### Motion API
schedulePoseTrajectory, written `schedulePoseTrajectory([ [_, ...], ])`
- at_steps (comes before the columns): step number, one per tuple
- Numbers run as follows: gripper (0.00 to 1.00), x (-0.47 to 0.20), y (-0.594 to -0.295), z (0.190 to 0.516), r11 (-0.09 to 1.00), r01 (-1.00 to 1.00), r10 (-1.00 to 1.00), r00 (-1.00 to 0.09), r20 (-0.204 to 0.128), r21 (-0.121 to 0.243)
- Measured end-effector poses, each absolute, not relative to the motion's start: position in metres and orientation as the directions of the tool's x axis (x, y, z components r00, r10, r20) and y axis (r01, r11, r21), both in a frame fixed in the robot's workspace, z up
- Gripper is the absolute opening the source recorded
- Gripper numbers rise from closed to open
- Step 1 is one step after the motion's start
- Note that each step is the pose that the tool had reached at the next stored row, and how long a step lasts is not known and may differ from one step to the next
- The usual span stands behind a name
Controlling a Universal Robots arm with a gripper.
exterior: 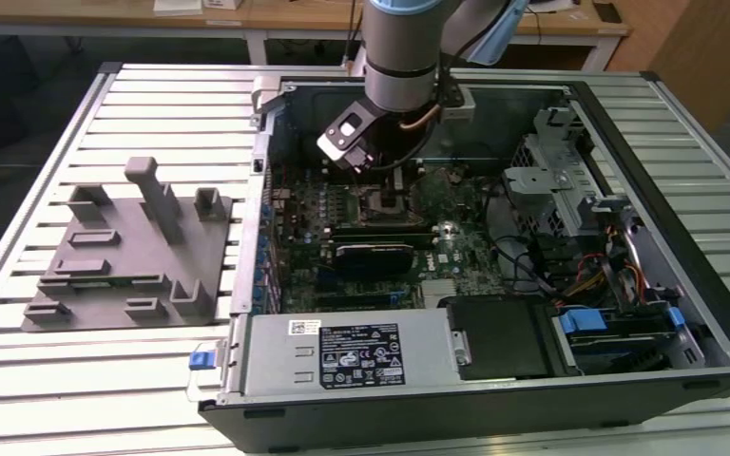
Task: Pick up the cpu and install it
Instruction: 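Place the cpu into insertion slot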
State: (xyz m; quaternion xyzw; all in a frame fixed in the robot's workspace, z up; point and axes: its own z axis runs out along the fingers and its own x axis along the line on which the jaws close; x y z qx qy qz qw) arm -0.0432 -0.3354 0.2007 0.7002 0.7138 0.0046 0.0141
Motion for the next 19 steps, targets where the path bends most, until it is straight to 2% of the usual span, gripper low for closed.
schedulePoseTrajectory([
  [19, 0.11, -0.043, -0.335, 0.237, 0.019, 0.999, 1.0, -0.019, -0.014, 0.037],
])
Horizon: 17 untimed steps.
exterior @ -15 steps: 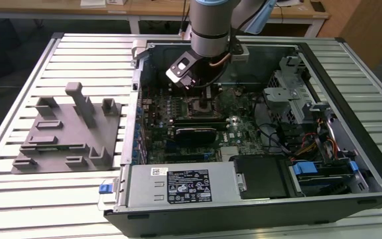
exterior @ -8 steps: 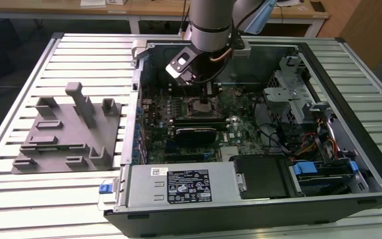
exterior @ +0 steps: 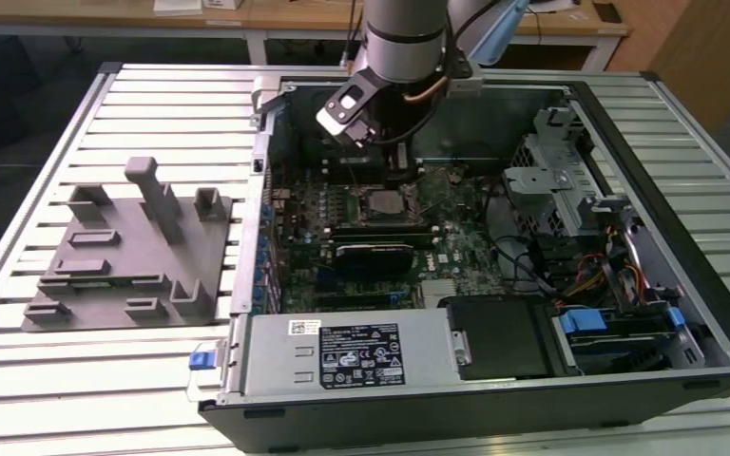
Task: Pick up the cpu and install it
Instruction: 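Place the cpu into insertion slot, then close the cpu cover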
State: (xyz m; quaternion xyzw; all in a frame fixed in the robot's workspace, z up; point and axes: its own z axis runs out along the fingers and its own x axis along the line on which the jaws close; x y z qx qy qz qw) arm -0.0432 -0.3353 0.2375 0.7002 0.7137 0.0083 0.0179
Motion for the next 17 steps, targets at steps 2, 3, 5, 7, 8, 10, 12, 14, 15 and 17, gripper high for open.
schedulePoseTrajectory([
  [2, 0.11, -0.0431, -0.3353, 0.2409, 0.019, 0.999, 1.0, -0.019, -0.014, 0.039],
  [3, 0.11, -0.0431, -0.3353, 0.2423, 0.019, 0.999, 1.0, -0.019, -0.014, 0.04],
  [5, 0.11, -0.0432, -0.3353, 0.2444, 0.019, 0.999, 1.0, -0.019, -0.014, 0.041],
  [7, 0.11, -0.0432, -0.3353, 0.2452, 0.019, 0.999, 1.0, -0.019, -0.014, 0.042],
  [8, 0.11, -0.0431, -0.3353, 0.2452, 0.019, 0.999, 1.0, -0.019, -0.014, 0.042],
  [10, 0.11, -0.0432, -0.3353, 0.2453, 0.019, 0.999, 1.0, -0.019, -0.014, 0.042],
  [12, 0.11, -0.0431, -0.3353, 0.2453, 0.019, 0.999, 1.0, -0.019, -0.014, 0.042],
  [14, 0.11, -0.0431, -0.3353, 0.2453, 0.019, 0.999, 1.0, -0.019, -0.014, 0.042],
  [15, 0.11, -0.0432, -0.3353, 0.2453, 0.019, 0.999, 1.0, -0.019, -0.014, 0.042],
  [17, 0.11, -0.0431, -0.3353, 0.2453, 0.019, 0.999, 1.0, -0.019, -0.014, 0.042],
])
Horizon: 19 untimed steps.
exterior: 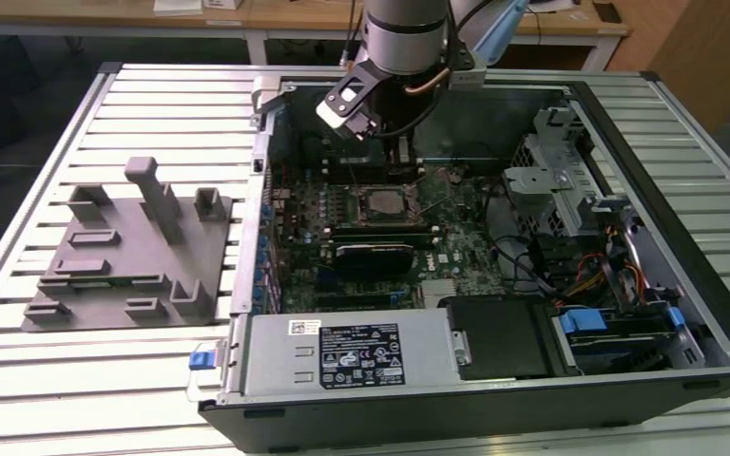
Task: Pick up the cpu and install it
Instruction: 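Close the cpu cover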
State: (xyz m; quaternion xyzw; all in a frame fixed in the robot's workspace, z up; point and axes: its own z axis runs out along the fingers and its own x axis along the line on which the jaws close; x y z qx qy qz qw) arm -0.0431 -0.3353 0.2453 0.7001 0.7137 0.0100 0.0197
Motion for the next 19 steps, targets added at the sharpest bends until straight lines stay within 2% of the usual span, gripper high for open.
schedulePoseTrajectory([
  [19, 0.11, -0.043, -0.335, 0.264, 0.019, 0.999, 1.0, -0.019, -0.014, 0.044],
])
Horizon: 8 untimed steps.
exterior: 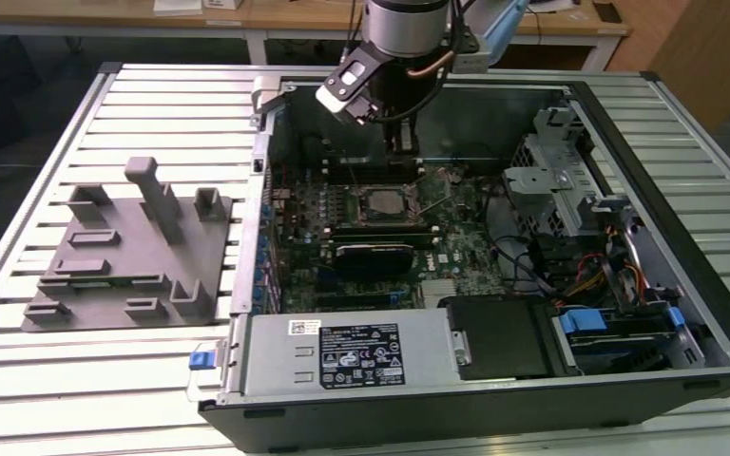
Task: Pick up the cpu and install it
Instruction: 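Close the cpu cover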
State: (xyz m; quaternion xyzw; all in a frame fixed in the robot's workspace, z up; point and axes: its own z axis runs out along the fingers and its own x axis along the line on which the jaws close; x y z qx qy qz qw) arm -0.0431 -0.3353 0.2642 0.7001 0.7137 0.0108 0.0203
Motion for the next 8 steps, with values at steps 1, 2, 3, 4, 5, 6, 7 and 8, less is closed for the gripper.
schedulePoseTrajectory([
  [1, 0.11, -0.043, -0.335, 0.264, 0.019, 0.999, 1.0, -0.019, -0.014, 0.044],
  [2, 0.11, -0.043, -0.335, 0.264, 0.019, 0.999, 1.0, -0.019, -0.014, 0.044],
  [3, 0.11, -0.042, -0.335, 0.264, 0.019, 0.999, 1.0, -0.019, -0.014, 0.044],
  [4, 0.11, -0.041, -0.335, 0.264, 0.019, 0.999, 1.0, -0.019, -0.014, 0.044],
  [5, 0.11, -0.038, -0.335, 0.264, 0.019, 0.999, 1.0, -0.019, -0.014, 0.044],
  [6, 0.11, -0.036, -0.335, 0.264, 0.019, 0.999, 1.0, -0.019, -0.014, 0.043],
  [7, 0.11, -0.033, -0.335, 0.264, 0.02, 0.999, 1.0, -0.019, -0.014, 0.043],
  [8, 0.11, -0.03, -0.335, 0.264, 0.019, 0.999, 1.0, -0.019, -0.014, 0.043],
])
